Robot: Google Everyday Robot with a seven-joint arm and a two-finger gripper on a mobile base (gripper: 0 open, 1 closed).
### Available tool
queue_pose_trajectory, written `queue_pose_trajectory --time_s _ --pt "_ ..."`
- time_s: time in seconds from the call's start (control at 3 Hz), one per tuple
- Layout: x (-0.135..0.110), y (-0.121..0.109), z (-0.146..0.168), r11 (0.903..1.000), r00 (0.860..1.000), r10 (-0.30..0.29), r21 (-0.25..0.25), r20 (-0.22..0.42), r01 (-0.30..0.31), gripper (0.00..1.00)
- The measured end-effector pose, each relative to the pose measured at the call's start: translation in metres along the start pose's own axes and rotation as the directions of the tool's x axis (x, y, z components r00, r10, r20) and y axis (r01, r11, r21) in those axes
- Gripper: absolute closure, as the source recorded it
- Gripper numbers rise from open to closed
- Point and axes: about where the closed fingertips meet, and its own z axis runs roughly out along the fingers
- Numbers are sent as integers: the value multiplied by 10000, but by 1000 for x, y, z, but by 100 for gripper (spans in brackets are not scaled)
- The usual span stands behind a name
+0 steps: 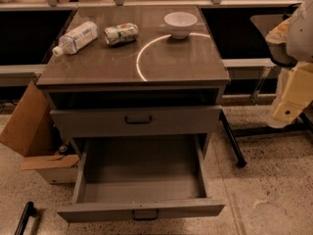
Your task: Close middle drawer
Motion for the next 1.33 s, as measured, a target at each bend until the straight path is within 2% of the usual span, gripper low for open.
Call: queue_pose_trajectory --time_s 0.33,0.67,1.0,1.33 --pt "0 0 0 10000 10000 0 0 0 0 0" --pt "1 14 27 9984 9984 358 -460 446 -337 0" --pt "-1 43 72 9888 9877 968 -1255 1225 -813 0" --pt "-4 81 122 9674 9670 1654 -2224 1940 -1209 0"
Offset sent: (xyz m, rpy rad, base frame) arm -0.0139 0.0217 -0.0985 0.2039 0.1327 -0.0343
